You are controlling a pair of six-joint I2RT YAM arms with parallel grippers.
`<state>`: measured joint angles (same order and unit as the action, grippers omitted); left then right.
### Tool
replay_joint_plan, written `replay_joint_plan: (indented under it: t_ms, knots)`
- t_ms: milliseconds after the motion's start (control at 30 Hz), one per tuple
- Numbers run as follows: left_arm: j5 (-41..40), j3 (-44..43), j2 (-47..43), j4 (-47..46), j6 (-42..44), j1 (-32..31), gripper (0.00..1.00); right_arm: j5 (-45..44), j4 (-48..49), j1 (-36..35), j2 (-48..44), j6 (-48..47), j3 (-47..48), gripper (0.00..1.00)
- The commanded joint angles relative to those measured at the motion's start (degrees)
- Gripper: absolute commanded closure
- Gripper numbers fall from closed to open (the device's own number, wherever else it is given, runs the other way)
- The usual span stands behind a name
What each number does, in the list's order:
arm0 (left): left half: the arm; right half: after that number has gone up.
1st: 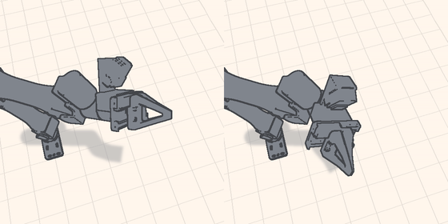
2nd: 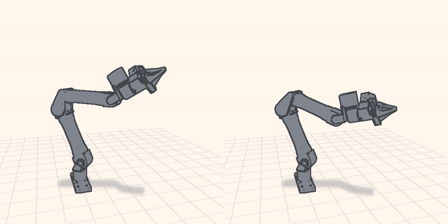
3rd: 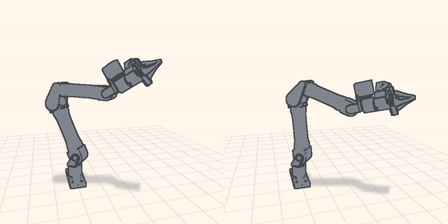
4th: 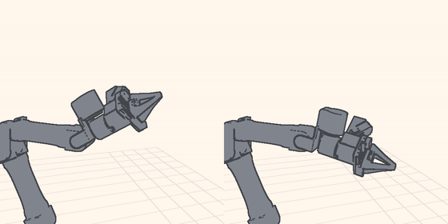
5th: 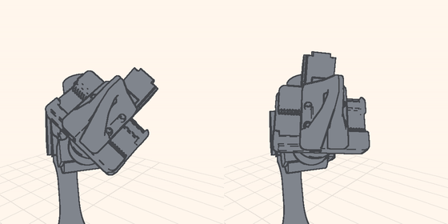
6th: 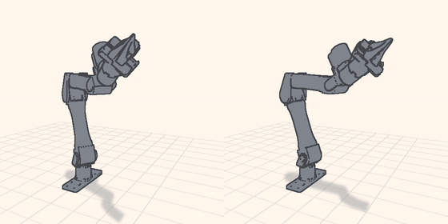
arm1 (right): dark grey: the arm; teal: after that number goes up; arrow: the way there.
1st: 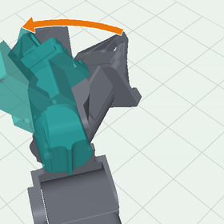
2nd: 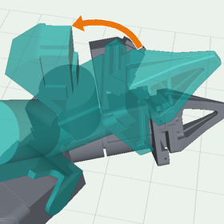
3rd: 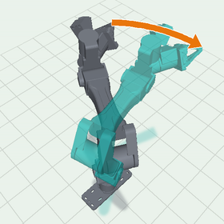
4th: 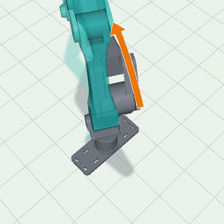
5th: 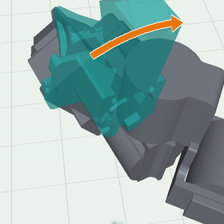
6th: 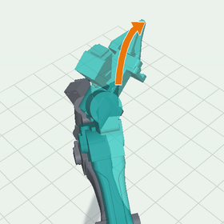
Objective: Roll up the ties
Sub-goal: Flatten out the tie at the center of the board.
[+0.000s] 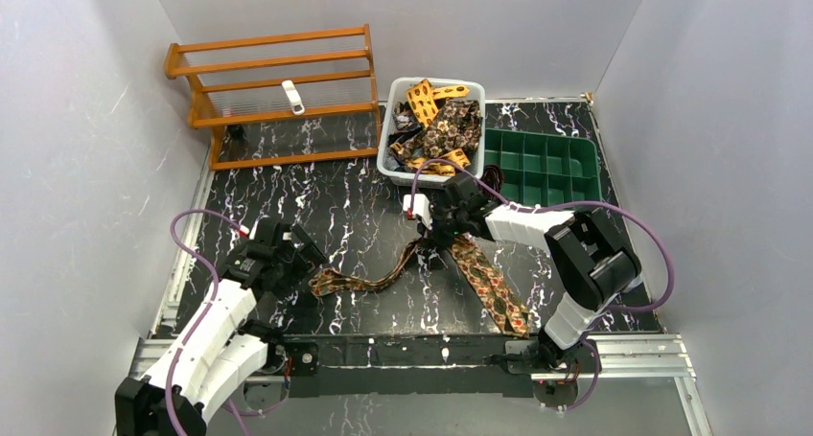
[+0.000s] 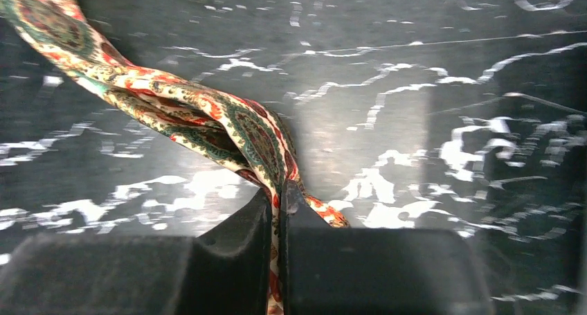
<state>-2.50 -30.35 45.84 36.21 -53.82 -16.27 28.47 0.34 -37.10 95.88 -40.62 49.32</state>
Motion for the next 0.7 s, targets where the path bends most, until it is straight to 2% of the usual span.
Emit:
replay_joint_plan:
  t_ms: [0, 100, 200, 333, 467, 567, 667]
  knots:
    - [-4.68, -3.1, -1.61, 3.76, -1.08, 0.18, 0.02, 14.72, -12.5, -0.39, -2.73, 9.99, 4.78, 0.93]
    - [-6.65, -6.93, -1.14, 4.62, 0.14, 0.17, 0.02, 20.91, -20.02, -1.67, -1.38, 15.54, 8.13, 0.99]
    - [-8.05, -10.93, 0.66, 5.46, 2.07, 0.17, 0.02, 28.05, -28.99, -2.11, 2.96, 23.14, 13.03, 0.99]
    - [-8.58, -14.98, 3.76, 7.16, 4.87, 0.19, 0.02, 34.78, -41.25, -2.14, 11.19, 26.83, 20.11, 0.99]
    - [-8.6, -16.25, 4.9, 8.48, 6.18, 0.2, 0.02, 29.57, -49.77, -1.07, 19.01, 29.96, 26.1, 0.99]
    - [-8.74, -15.91, 4.04, 8.89, 6.49, 0.19, 0.02, 21.75, -48.74, 1.45, 19.48, 34.86, 25.09, 0.99]
    - [-7.85, -15.21, 3.6, 8.2, 6.86, 0.21, 0.02, 19.36, -48.07, 5.42, 17.91, 36.87, 24.91, 0.97]
